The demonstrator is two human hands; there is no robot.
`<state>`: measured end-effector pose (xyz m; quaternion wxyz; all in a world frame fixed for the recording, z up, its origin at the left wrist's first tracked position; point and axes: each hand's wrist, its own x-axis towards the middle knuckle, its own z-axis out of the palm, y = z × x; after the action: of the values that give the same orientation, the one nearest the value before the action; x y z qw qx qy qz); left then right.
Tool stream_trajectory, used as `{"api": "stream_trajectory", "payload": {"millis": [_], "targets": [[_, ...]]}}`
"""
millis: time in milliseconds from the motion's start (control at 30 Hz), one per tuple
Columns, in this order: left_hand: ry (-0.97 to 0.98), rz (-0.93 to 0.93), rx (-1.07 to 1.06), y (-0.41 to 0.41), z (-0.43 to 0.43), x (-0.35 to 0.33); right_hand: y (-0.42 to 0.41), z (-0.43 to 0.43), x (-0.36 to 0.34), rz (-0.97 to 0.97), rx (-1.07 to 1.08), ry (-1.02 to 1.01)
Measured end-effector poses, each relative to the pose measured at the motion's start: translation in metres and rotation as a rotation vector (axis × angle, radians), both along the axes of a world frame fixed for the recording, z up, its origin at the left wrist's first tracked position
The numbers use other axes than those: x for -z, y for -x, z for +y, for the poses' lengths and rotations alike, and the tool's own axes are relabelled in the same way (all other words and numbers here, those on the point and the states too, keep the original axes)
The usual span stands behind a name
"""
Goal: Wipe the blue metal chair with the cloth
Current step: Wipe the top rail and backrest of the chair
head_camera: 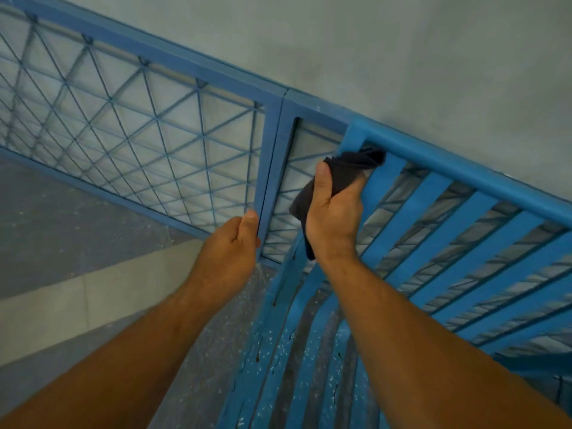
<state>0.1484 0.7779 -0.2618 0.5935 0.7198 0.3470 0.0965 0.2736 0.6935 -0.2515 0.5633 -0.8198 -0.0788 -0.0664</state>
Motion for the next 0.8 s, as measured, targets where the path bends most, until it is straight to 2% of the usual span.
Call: {"api": "stream_trajectory", "payload": {"millis": [200, 400, 567, 667, 800], "targets": [[-0.02, 0.182, 0.15, 0.008, -0.012, 0.016, 0.001, -0.006, 0.013, 0.097, -0.059, -0.065], [0.03, 0.27, 0.313, 0.004, -0.021, 0.016, 0.003, -0.01, 0.014, 0.165, -0.055, -0.105], [-0.104, 0.332, 0.486, 0.001, -0.029, 0.006, 0.0, -0.029, 0.018, 0.171, -0.277, 0.079], [-0.1, 0.348, 0.537, 0.002, -0.026, 0.004, -0.01, -0.043, 0.014, 0.163, -0.407, 0.199], [-0.125, 0.364, 0.586, 0.003, -0.022, 0.002, -0.019, -0.036, 0.0, 0.127, -0.323, 0.25]]}}
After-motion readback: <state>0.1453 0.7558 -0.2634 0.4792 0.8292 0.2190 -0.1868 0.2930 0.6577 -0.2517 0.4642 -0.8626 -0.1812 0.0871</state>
